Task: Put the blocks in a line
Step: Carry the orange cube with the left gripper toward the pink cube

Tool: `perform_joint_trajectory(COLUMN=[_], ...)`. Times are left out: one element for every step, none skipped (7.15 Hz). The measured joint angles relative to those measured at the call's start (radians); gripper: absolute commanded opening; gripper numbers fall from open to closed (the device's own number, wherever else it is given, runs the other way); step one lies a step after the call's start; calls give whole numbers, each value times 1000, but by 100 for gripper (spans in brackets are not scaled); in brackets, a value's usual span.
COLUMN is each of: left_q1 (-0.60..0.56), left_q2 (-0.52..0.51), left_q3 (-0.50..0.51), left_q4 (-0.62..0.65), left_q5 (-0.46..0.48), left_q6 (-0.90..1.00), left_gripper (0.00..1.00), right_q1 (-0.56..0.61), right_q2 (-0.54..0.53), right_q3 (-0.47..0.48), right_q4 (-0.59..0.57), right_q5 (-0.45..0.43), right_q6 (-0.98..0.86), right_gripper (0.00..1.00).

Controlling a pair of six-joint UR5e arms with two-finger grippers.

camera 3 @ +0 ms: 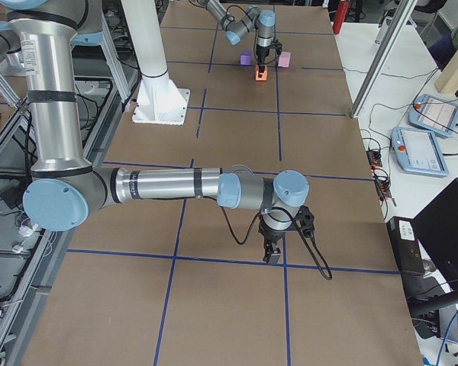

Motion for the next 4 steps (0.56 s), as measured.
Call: perform_joint_trajectory(left_q1=[-43, -94, -134, -158], left_q2=[4, 6, 19, 53], left_q3=[-46, -85, -111, -125], left_q4=[48, 111, 156, 174], left_q5=[-2, -2, -2, -3], left_q6=[47, 130, 207, 270], left_gripper=[23, 24, 24, 24], right_q1=[0, 0, 0, 0], right_q2=[0, 0, 0, 0], right_q3=[0, 0, 0, 0], right_q4=[0, 0, 0, 0], right_q5=[0, 0, 0, 0], right_q6=[0, 0, 0, 0], right_gripper=[100, 100, 100, 100])
